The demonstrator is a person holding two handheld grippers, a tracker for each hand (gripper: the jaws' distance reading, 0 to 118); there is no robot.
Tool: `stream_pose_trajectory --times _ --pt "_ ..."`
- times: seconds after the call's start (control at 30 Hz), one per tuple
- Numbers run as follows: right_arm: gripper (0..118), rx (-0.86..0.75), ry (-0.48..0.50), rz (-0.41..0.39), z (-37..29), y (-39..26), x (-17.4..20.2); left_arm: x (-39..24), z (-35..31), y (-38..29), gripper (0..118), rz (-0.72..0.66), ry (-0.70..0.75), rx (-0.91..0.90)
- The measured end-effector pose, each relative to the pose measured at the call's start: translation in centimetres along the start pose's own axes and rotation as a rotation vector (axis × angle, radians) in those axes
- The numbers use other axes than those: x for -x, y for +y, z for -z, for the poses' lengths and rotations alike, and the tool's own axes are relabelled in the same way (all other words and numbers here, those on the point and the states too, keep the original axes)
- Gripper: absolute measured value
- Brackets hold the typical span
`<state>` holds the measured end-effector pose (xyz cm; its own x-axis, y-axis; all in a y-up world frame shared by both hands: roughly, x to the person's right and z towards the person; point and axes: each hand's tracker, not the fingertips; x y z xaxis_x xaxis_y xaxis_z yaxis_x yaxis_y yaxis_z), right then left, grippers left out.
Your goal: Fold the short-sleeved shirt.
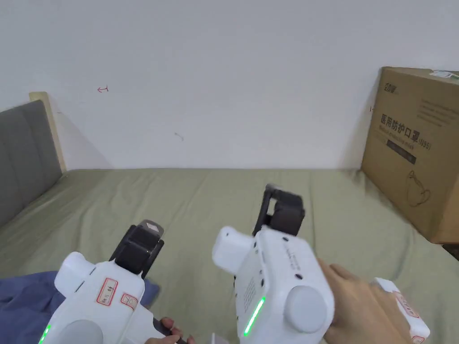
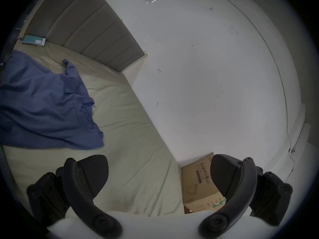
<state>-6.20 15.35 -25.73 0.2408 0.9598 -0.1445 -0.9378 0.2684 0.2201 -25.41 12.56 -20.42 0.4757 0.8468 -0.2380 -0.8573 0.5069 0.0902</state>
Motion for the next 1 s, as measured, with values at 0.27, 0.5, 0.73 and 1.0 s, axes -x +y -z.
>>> stream_pose_trajectory --times 0.27,0.5,0.73,1.0 --pt "118 0.021 0.084 0.694 0.2 -1.6 -4.9 -7.8 -0.2 1.1 118 0.577 -0.031 -0.091" --pt "118 0.070 0.002 1.540 -0.4 -9.4 -6.8 -13.6 -2.2 -3.1 118 1.310 -0.020 -0.214" --pt "118 0.048 -0.145 1.280 -1.5 -7.9 -7.4 -12.9 -1.9 -2.6 118 1.141 -0.033 -0.086" --pt "61 0.019 -0.092 1.282 -2.2 -7.4 -6.8 -12.4 -2.5 -2.5 15 1.178 -0.049 -0.114"
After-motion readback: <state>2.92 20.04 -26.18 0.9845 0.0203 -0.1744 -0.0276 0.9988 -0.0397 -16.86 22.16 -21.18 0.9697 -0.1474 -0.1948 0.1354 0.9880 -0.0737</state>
